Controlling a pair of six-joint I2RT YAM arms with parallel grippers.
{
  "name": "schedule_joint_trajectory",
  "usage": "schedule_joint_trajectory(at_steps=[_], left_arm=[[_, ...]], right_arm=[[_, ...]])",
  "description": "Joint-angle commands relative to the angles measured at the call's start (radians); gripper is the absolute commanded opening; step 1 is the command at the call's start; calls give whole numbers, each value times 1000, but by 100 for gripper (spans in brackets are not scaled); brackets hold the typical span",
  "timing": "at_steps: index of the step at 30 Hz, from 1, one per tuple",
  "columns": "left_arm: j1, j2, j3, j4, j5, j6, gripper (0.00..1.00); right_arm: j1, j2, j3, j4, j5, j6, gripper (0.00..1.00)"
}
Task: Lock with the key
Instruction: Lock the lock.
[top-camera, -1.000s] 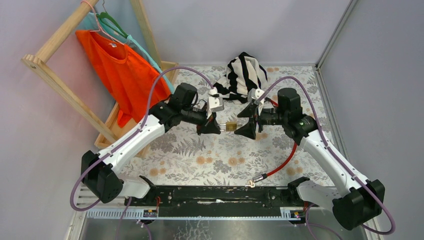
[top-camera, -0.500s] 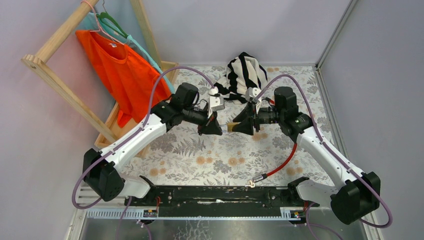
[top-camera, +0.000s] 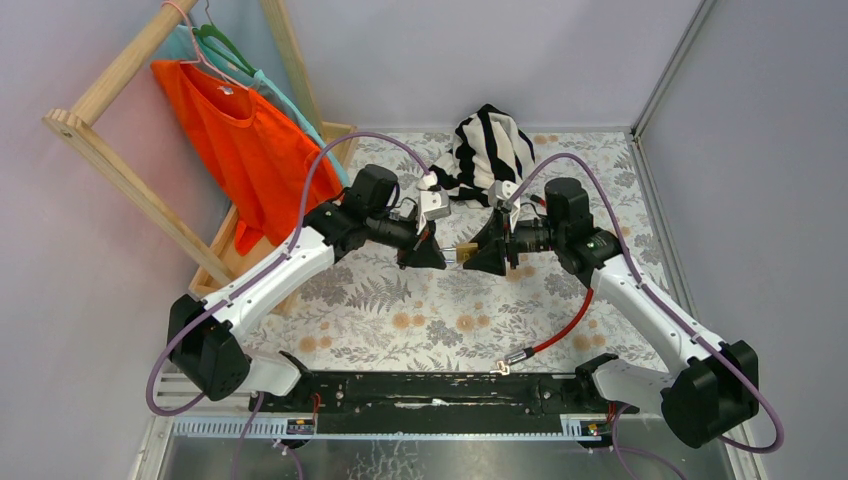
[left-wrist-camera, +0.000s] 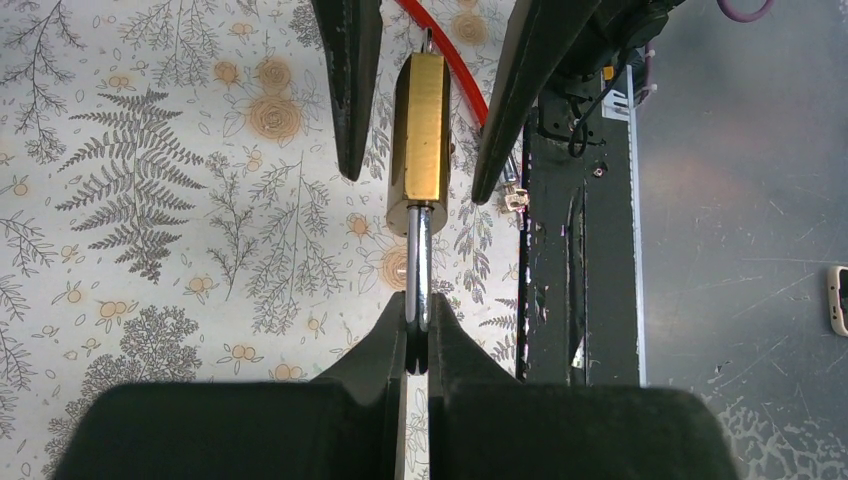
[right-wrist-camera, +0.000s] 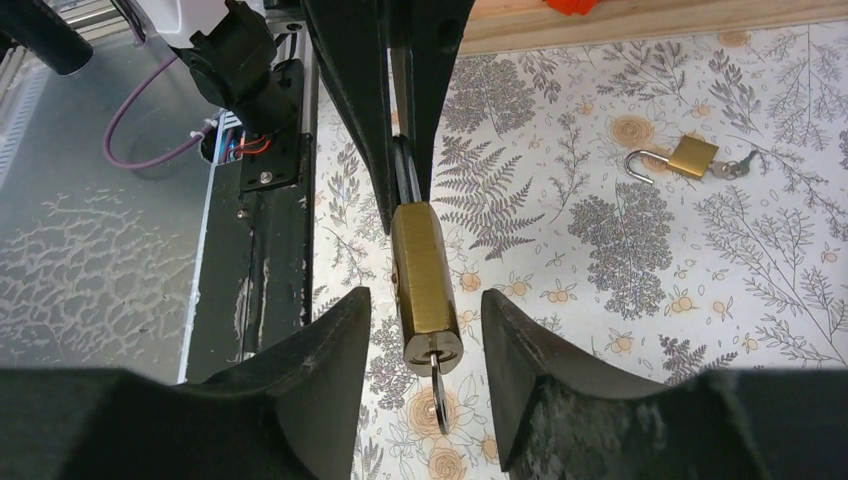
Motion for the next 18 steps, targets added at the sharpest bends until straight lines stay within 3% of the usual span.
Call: schedule_joint_trajectory(at_steps=[1, 6, 14, 18], left_arm=[[-1, -10, 10, 99, 34, -13, 0], [0, -3, 3, 109, 33, -20, 0], [0, 19, -2, 143, 37, -54, 0], [0, 31, -7, 179, 68, -105, 0]], right_arm=[[8, -13, 9, 43, -23, 0, 49], [7, 0, 10, 81, -49, 47, 35], [8, 16, -2, 152, -85, 131, 1], [13, 10, -16, 182, -63, 148, 0]])
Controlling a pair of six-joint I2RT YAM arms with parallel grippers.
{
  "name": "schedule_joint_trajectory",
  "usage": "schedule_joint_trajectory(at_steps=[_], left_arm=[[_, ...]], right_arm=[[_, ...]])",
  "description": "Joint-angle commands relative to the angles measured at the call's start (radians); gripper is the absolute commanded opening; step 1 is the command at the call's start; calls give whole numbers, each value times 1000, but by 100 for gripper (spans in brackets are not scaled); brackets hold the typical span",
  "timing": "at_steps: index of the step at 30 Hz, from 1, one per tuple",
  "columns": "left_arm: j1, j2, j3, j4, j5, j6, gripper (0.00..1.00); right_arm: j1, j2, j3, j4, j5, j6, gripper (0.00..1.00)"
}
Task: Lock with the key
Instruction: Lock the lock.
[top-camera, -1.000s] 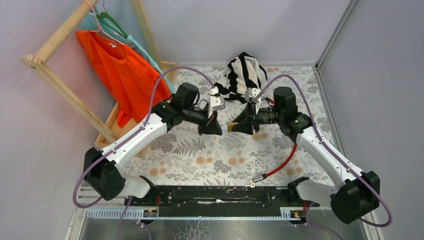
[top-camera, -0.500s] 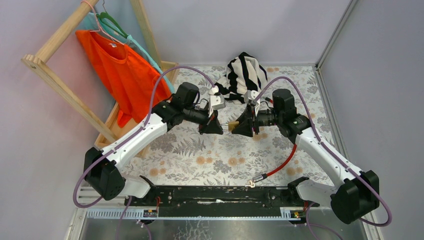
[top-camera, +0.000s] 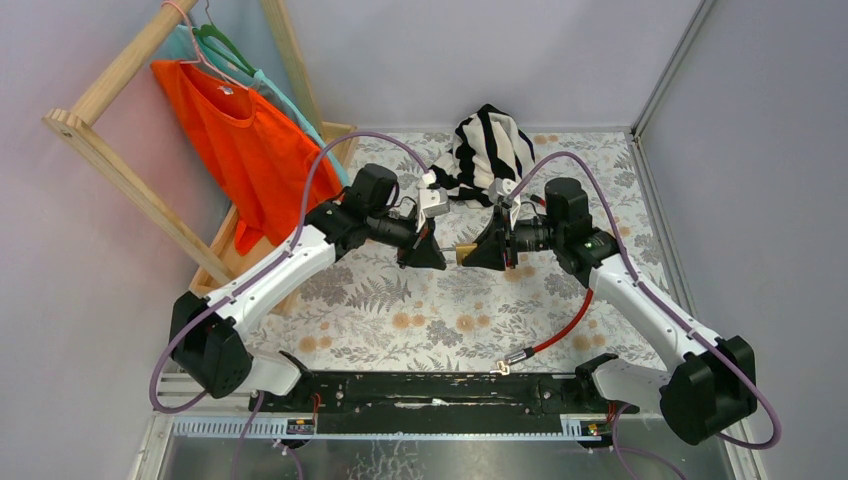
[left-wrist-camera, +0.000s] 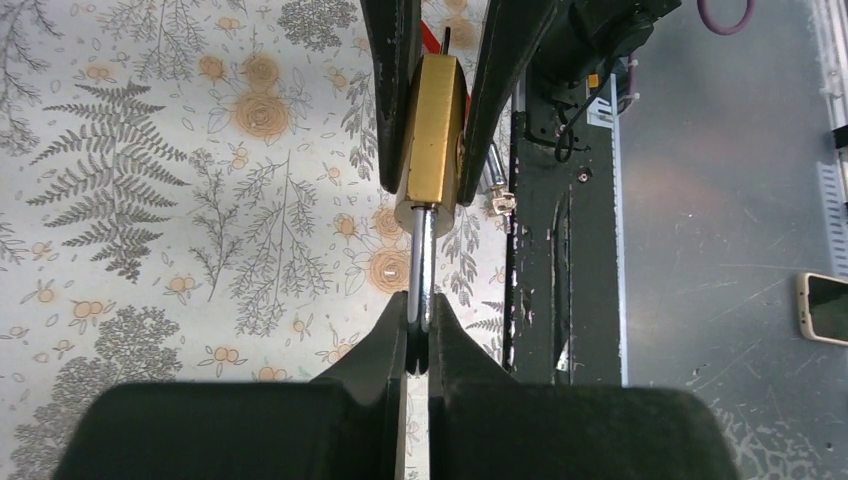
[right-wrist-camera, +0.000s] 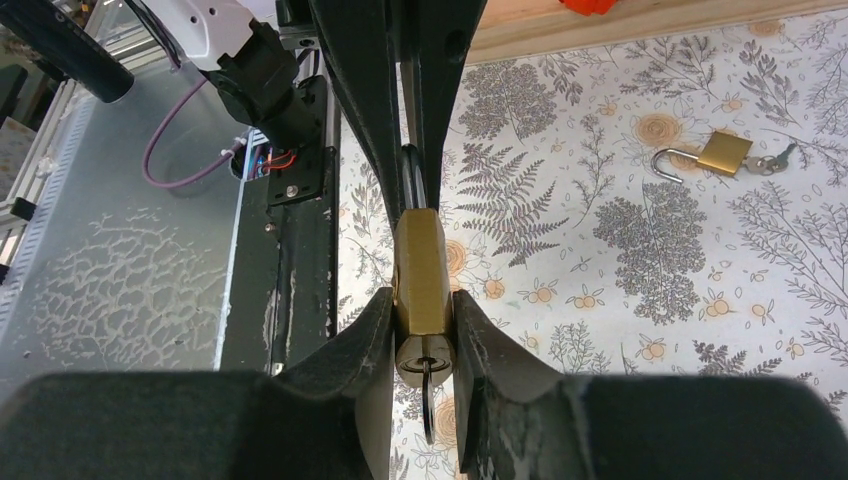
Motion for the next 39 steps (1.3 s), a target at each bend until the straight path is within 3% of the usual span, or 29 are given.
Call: schedule_joint_trajectory(at_steps=[1, 13, 39], left_arm=[[-5, 24, -3, 172, 50, -91, 0], [-9, 60, -37, 330, 87, -255, 0], [-85, 174, 31, 433, 94, -376, 0]], right_arm=[[16, -5, -1, 119, -25, 51, 0], [21, -14, -41, 211, -14, 108, 0], [52, 26, -138, 548, -24, 362, 0]])
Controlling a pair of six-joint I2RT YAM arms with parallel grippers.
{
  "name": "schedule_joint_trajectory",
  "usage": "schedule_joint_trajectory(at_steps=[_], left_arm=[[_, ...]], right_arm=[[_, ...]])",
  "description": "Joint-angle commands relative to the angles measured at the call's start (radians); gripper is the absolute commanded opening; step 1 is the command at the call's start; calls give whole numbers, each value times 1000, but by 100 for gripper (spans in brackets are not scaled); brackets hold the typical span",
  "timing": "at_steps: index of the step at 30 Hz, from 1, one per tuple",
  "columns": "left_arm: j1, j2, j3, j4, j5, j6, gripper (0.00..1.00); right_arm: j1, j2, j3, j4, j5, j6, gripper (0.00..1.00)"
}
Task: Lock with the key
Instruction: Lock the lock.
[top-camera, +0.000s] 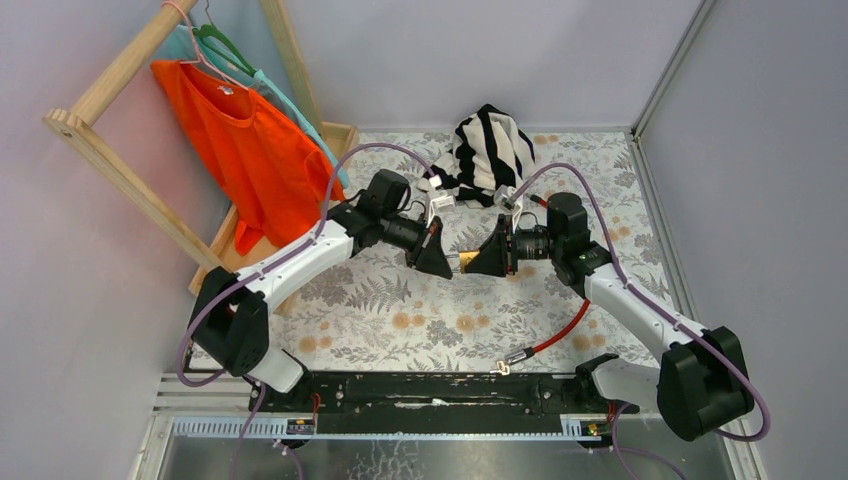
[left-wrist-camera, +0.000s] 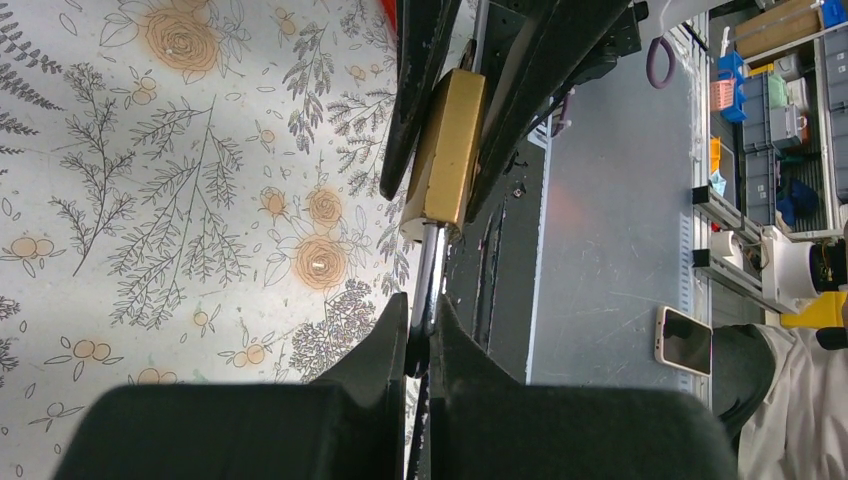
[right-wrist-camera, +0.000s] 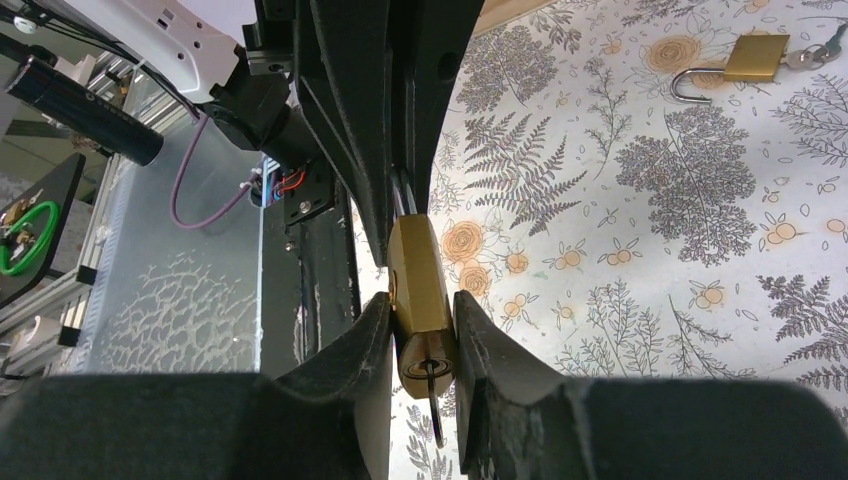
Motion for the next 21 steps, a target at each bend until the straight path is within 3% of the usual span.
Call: schedule_joint_trajectory(at_steps=[1, 10, 14, 21], left_arm=[[-90, 44, 80, 324, 4, -90, 0], [-90, 39, 84, 495, -29, -153, 0], [-90, 37, 97, 496, -19, -138, 0], [-90, 27, 62, 610, 36, -257, 0]], right_arm=[[77, 9, 34, 298, -40, 92, 0], [75, 12, 45, 374, -24, 195, 0], [74, 20, 66, 423, -27, 270, 0], [76, 22, 66, 362, 10, 163, 0]])
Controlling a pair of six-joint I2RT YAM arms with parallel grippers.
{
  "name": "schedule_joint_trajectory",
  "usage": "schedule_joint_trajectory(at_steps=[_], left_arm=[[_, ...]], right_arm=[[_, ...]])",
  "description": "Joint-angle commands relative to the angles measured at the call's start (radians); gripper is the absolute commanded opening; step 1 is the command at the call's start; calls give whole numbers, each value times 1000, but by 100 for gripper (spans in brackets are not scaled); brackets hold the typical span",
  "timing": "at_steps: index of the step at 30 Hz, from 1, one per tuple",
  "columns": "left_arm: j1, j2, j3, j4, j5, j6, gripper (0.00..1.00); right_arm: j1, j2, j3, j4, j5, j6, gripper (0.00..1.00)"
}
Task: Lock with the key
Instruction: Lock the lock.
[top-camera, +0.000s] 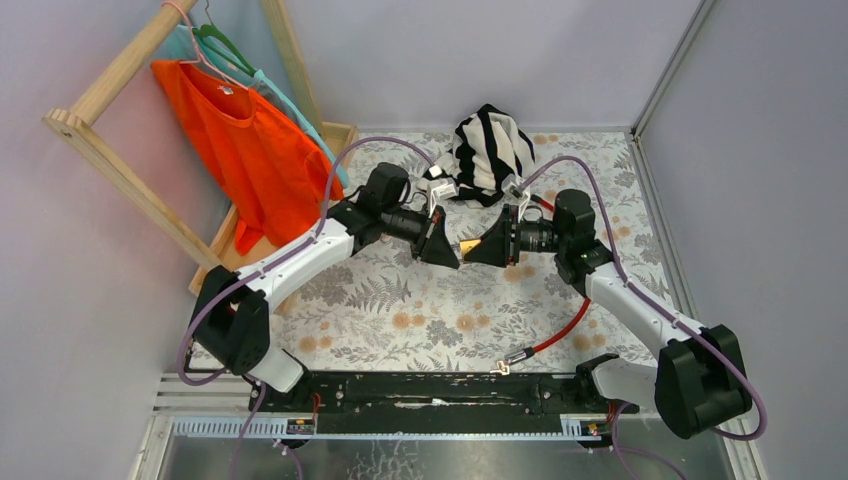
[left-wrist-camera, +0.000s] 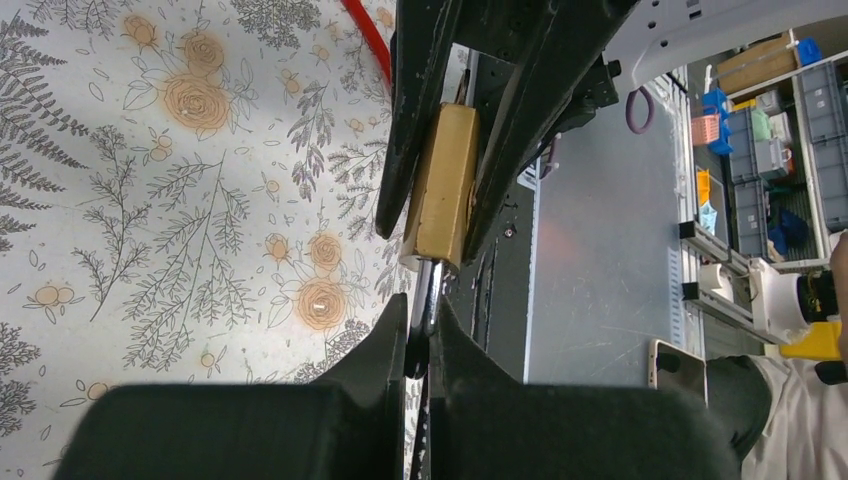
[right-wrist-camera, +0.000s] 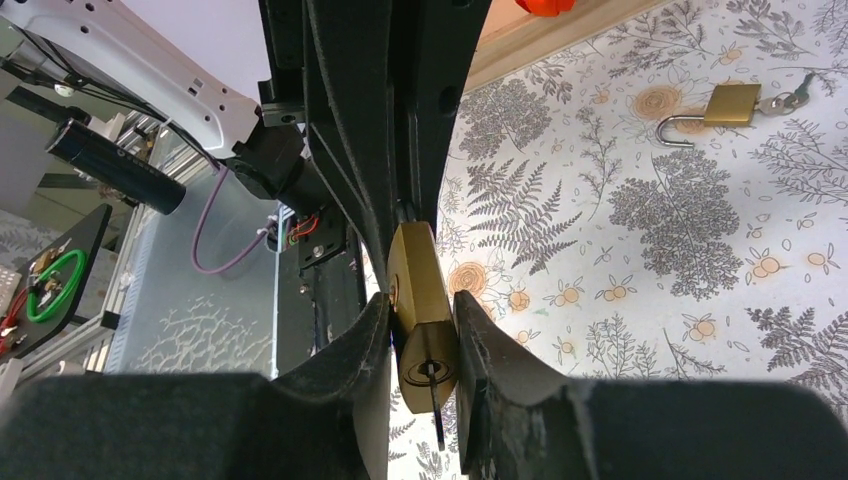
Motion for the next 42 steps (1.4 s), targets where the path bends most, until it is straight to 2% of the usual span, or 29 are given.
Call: schedule_joint_trajectory(at_steps=[1, 4, 8, 9, 11, 15, 17, 20, 22, 27, 34, 38, 42], left_arm=[[-90, 18, 41, 503, 33, -174, 0], [-91, 13, 44, 496, 36, -173, 0], [-89, -30, 46, 335, -15, 7, 0], [-87, -44, 40, 301, -25, 61, 0], [-83, -68, 31, 227, -36, 133, 0], [-66, -107, 27, 85, -52, 274, 0], [-62, -123, 30, 20, -69, 330, 0], [-61, -148, 36, -55, -107, 397, 0], [-61, -158, 43, -98, -130, 430, 0], [-60, -183, 31, -143, -182, 479, 0], [-57, -206, 14, -165, -219, 515, 0], [-57, -204, 15, -166, -222, 517, 0], [-57, -197, 15, -165, -224, 514, 0]], right_arm=[[103, 8, 82, 161, 18, -32, 0], [103, -2, 87, 100, 26, -95, 0], [98, -27, 96, -44, 51, -223, 0], [95, -33, 99, -82, 57, -257, 4], [87, -46, 116, -170, 72, -334, 14], [39, -80, 129, -272, 92, -426, 45], [-6, -99, 135, -296, 82, -432, 56], [-20, -118, 164, -401, 61, -517, 88], [-22, -127, 169, -428, 46, -546, 92], [-22, -126, 198, -492, 10, -589, 91], [-21, -116, 278, -677, 3, -716, 68], [-21, -96, 296, -720, -7, -743, 55], [-20, -81, 315, -737, -22, -748, 38]])
